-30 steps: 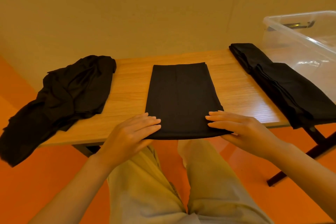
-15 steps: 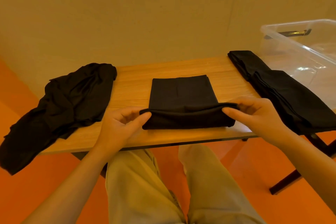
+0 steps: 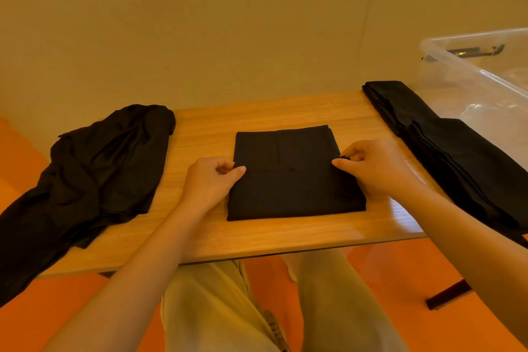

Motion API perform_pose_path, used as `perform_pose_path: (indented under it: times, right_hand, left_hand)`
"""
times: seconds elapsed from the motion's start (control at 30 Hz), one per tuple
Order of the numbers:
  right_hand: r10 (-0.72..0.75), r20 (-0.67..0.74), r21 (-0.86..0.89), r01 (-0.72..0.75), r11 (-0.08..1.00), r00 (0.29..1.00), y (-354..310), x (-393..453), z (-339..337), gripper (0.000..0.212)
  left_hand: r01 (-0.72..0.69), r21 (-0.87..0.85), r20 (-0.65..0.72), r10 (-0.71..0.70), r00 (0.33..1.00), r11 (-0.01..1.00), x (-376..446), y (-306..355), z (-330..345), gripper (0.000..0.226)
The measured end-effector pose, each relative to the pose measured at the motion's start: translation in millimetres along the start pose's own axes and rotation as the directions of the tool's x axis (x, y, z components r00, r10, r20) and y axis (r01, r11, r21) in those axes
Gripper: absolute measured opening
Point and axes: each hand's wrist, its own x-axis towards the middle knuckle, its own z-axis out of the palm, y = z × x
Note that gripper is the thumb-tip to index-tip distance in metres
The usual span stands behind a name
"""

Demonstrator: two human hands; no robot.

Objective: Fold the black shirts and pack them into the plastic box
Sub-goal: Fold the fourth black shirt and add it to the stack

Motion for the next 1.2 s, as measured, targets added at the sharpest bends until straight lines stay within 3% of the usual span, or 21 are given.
perform_pose_path:
  times: [0.17,0.3,0.4,0.47,0.53,0.63,0.87,1.1,1.2]
  right_hand:
    - [-0.042,-0.08,-0.158,0.029,0.987,0.996,3,-5,5,0.039]
    - [-0.343,-0.236,-0.283,0.273,0.919,0.909,-16,-25,7,0.045]
    - [-0.437,-0.017,-0.326,0.408,0.853,0.899,-30,-41,25,0.055]
    - [-0.367,0.165,-0.395,0.403,0.826,0.915,-26,-45,41,0.065]
    - [-0.301,0.225,-0.446,0.373,0.814,0.927,-12,-42,45,0.075]
    - [-0.269,0.235,-0.44,0.349,0.828,0.934,0,-38,36,0.084]
    - [-0.221,0.337,-0.401,0.352,0.846,0.915,-13,-15,24,0.082]
    - [-0.247,0.266,-0.413,0.342,0.844,0.932,-39,62,3,0.051]
    - [-0.198,0.27,-0.448,0.304,0.841,0.942,-40,102,6,0.047]
  left_hand:
    - [0.004,0.13,-0.048,0.002,0.999,0.992,-2,-2,-1,0.025]
    - [-0.216,0.405,-0.212,0.321,0.923,0.888,-11,6,4,0.039]
    - [-0.424,0.417,0.011,0.462,0.887,0.804,-28,25,24,0.052]
    - [-0.423,0.456,0.21,0.367,0.906,0.783,-35,23,37,0.059]
    - [-0.356,0.528,0.312,0.214,0.926,0.771,-34,15,41,0.064]
    - [-0.305,0.584,0.313,0.138,0.94,0.752,-32,11,40,0.071]
    - [-0.253,0.571,0.346,0.05,0.937,0.781,-12,22,37,0.071]
    - [-0.256,0.613,0.252,0.122,0.96,0.747,73,30,23,0.055]
    - [-0.298,0.622,0.286,0.144,0.947,0.724,106,34,21,0.051]
